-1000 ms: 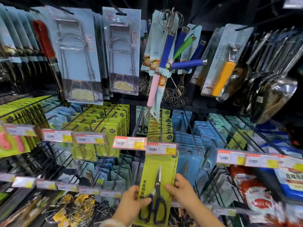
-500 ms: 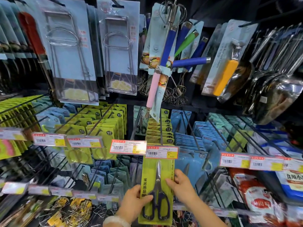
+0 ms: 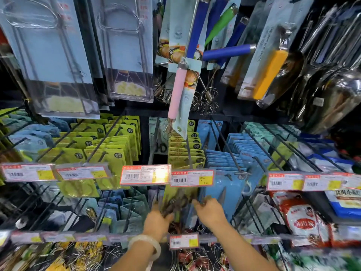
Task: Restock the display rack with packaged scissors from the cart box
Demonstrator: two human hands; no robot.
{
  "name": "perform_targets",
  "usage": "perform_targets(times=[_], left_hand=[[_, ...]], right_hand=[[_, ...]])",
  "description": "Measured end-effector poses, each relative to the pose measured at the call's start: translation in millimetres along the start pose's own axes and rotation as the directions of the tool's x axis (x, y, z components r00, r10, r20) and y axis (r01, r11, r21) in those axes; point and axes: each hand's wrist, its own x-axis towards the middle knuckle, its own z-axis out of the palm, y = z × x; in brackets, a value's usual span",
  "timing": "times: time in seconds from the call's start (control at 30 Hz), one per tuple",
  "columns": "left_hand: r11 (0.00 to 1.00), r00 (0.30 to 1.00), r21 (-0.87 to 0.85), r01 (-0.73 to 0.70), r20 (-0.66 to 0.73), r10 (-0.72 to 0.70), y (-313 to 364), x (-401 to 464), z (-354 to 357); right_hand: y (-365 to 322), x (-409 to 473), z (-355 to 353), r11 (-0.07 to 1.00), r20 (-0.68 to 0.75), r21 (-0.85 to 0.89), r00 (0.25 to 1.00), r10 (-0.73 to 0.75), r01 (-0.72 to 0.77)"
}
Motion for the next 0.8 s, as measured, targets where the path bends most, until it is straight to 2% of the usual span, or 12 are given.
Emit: perform_targets(times=[0.1, 0.2, 0.27, 0.33, 0.5, 0.57, 0.67, 0.8], left_hand=[[0.962, 0.996, 0.274, 0.018, 0.082, -0.042, 0, -9, 10], [0.853, 0.984, 0.509, -0.113, 0.178, 0.024, 5, -26, 31], [0.752, 0.964, 0.615, -0.237, 0.245, 0.104, 17, -39, 49], [0.653, 0.934, 0.675, -0.344, 0.315, 0.167, 35, -53, 69], [0.449, 0.833, 0.705, -0.549, 0.42, 0.36, 99, -97, 135], [0.404, 0.797, 0.689, -0.602, 0.485, 0.36, 129, -121, 165], [0.311, 0.721, 0.657, -0.687, 0.56, 0.408, 168, -158, 223], [0.163, 0.595, 0.6, -0.784, 0.65, 0.473, 208, -208, 308]], right_hand=[[26, -9, 2, 0.991, 0.107, -0.134, 0.994, 0.034, -0.02], [58, -26, -3, 0.948, 0.128, -0.317, 0.992, 0.021, 0.021], [78, -40, -14, 0.884, 0.12, -0.465, 0.993, 0.008, 0.049], [94, -51, -32, 0.839, 0.09, -0.543, 0.996, 0.005, 0.045], [138, -77, -103, 0.797, -0.011, -0.604, 1.0, 0.019, -0.021], [165, -94, -134, 0.803, -0.048, -0.593, 0.998, 0.035, -0.057], [221, -121, -186, 0.826, -0.206, -0.552, 0.979, -0.007, -0.111], [307, -170, -252, 0.791, -0.278, -0.548, 0.951, 0.136, -0.274]])
